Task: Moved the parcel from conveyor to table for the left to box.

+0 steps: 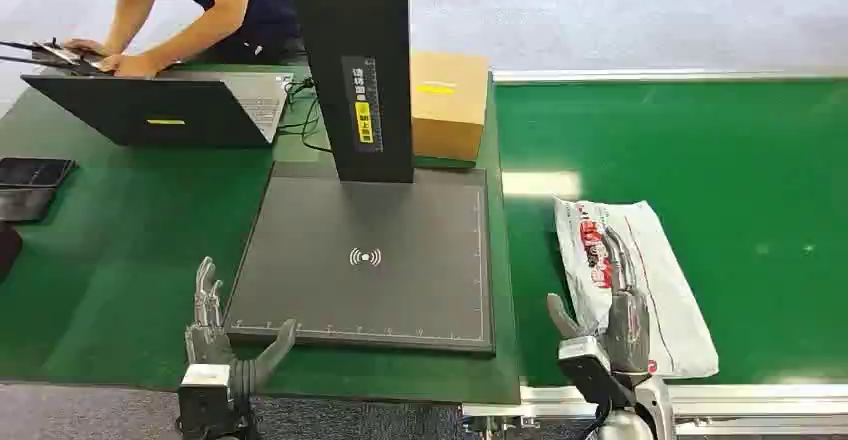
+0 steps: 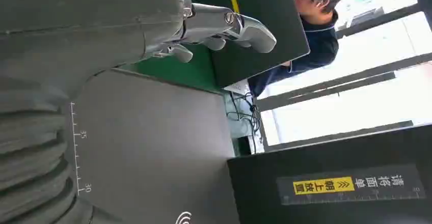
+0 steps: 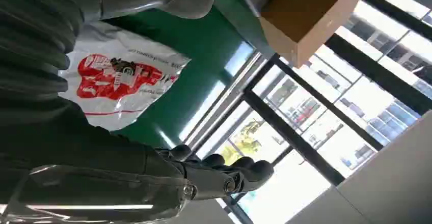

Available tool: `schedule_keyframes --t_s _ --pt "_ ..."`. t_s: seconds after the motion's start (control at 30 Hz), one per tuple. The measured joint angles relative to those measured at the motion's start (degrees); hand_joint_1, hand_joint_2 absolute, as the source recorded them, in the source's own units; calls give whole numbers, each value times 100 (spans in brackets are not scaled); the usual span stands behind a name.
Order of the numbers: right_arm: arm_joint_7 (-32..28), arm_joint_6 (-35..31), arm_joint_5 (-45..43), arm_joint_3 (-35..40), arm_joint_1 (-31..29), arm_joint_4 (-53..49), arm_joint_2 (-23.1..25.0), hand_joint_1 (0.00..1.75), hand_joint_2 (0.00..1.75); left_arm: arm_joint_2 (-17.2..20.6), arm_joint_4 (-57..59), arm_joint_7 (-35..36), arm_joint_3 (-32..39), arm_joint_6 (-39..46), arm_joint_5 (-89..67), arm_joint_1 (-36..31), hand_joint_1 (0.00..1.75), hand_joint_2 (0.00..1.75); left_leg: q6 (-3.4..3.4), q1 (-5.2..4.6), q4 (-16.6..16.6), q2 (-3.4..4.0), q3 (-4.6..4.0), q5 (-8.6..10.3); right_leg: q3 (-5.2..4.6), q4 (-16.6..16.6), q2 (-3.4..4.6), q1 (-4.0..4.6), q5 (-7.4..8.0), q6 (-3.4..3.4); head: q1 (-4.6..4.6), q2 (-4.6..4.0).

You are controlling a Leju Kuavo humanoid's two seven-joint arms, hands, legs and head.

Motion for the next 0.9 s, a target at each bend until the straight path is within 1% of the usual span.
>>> schedule_keyframes --t_s 0.1,0.33,0.47,0.53,0.73,0.9 --pt "61 -31 74 -131 -50 92 -33 0 175 0 0 0 2 -7 0 0 0 175 0 0 0 0 0 0 0 0 0 0 0 0 0 0" --pt "192 -46 112 -391 -394 564 -129 0 175 -13 15 0 2 -112 -22 -26 0 175 0 0 0 1 1 0 0 0 0 -1 0 0 2 0" --pt "426 -430 598 -533 -482 782 -135 0 175 -35 57 0 2 -155 -42 -87 0 175 0 0 0 0 0 0 -1 0 0 0 0 0 0 0" --pt "533 -459 649 -621 -556 929 -135 0 175 -55 85 0 2 -182 -39 -117 0 175 0 0 0 0 0 0 -1 0 0 0 0 0 2 0" --pt "741 -606 859 -933 -920 1682 -173 0 175 -85 168 0 4 -208 -46 -192 0 175 0 0 0 1 1 0 0 0 1 -1 1 0 0 0" --pt "990 -594 1008 -1130 -1282 2409 -232 0 175 -98 195 0 7 -208 -39 -250 0 175 0 0 1 1 0 1 0 0 0 -1 1 1 0 0"
